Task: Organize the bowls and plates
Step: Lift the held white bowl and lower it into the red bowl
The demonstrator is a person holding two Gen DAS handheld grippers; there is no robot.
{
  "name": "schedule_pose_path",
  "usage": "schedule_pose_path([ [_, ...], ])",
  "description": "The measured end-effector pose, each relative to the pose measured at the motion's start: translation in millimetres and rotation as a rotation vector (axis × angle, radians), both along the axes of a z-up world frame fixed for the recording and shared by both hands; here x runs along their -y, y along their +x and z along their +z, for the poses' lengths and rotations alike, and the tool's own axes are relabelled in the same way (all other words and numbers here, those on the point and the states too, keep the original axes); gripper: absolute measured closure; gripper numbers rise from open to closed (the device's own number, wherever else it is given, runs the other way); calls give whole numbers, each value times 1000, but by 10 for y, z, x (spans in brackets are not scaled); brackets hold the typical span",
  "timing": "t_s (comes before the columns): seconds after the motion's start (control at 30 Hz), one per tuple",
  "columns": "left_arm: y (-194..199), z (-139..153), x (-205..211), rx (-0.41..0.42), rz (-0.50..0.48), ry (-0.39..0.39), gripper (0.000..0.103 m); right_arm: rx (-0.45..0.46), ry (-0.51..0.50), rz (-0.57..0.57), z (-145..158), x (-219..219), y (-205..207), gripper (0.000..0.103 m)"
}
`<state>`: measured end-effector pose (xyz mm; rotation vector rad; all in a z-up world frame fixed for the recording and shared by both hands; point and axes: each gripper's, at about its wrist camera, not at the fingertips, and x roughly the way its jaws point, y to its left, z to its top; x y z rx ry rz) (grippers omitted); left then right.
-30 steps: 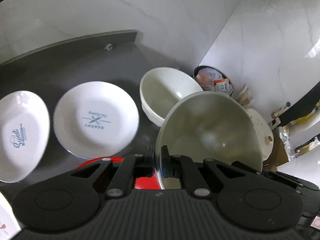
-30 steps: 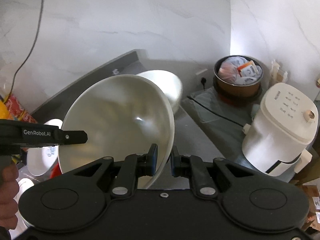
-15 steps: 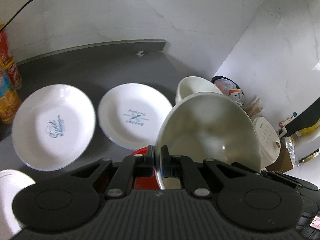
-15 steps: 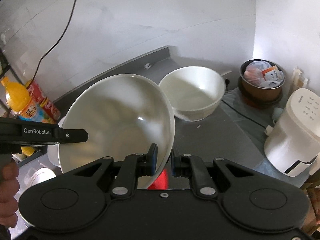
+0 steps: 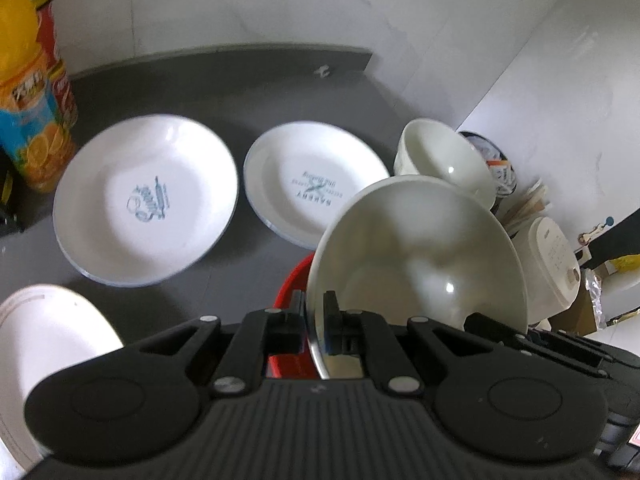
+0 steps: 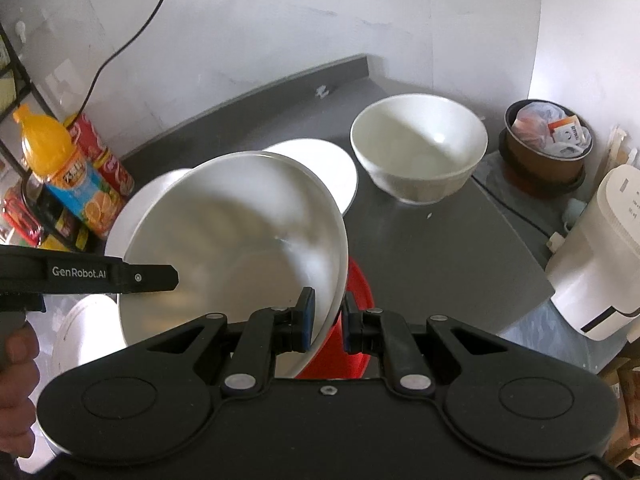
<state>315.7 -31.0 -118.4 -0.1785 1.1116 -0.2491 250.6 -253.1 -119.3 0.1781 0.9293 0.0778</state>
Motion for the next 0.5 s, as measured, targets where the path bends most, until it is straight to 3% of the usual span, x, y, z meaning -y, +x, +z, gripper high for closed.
schedule_pose_path([
  [0.5, -77, -311, 52, -98, -28, 20, 95, -68, 45, -16, -156, 121, -6, 89],
])
